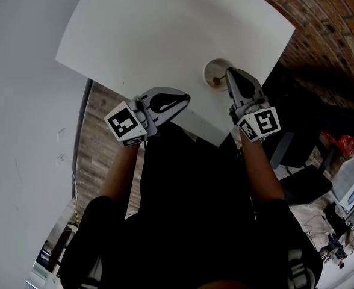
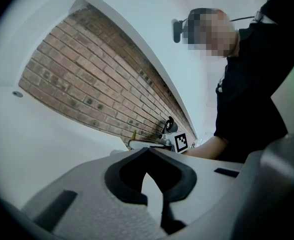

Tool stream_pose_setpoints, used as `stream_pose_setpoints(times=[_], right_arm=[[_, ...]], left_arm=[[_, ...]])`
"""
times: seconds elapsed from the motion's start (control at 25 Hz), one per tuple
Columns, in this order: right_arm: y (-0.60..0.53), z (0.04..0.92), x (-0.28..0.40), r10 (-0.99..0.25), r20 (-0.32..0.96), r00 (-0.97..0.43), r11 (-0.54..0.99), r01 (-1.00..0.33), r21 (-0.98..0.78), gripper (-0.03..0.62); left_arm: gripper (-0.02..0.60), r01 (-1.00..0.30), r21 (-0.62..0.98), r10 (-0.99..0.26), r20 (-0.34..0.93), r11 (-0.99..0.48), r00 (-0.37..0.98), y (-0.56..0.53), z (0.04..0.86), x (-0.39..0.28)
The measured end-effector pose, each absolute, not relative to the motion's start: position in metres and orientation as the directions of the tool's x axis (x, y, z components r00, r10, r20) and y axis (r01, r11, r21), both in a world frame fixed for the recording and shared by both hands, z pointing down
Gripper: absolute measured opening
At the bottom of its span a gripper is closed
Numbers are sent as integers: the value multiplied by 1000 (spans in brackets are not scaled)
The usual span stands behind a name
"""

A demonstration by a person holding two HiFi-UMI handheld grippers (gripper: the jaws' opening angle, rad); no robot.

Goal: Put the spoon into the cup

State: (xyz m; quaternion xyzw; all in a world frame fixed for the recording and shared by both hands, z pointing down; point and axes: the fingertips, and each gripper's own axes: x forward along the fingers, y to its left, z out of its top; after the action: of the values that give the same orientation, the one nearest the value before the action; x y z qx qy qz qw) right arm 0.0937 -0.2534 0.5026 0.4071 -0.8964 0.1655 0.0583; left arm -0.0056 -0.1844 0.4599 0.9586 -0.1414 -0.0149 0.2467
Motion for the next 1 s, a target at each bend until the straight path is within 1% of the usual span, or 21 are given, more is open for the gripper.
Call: stream_pose_setpoints(times=[0.12,0.32,0.56,0.8,1.0], right_arm=[[-253,503,95,-708,248,-661,616,-750,-241,6],[-252,504,94,-695,259,-671,636,-741,-214,6],[-255,508,109,-702,292,-649,626,-758,-180,9],[-262,517,126,-724,326,-608,582,-792,-184,23],[-263,521,134,-728,335,-598,562,-800,-208,29]], left_arm=[[18,-287,468,-272,101,-836,957,-184,468,-9],[17,-278,491,-291,51,-826,955,-187,464,-12],[18,-283,494,-294,57,-822,954,-186,465,-15],[17,-279,517,-284,70,-809,956,-185,461,-11],[17,-276,493,-284,60,-825,957,-184,466,-12]])
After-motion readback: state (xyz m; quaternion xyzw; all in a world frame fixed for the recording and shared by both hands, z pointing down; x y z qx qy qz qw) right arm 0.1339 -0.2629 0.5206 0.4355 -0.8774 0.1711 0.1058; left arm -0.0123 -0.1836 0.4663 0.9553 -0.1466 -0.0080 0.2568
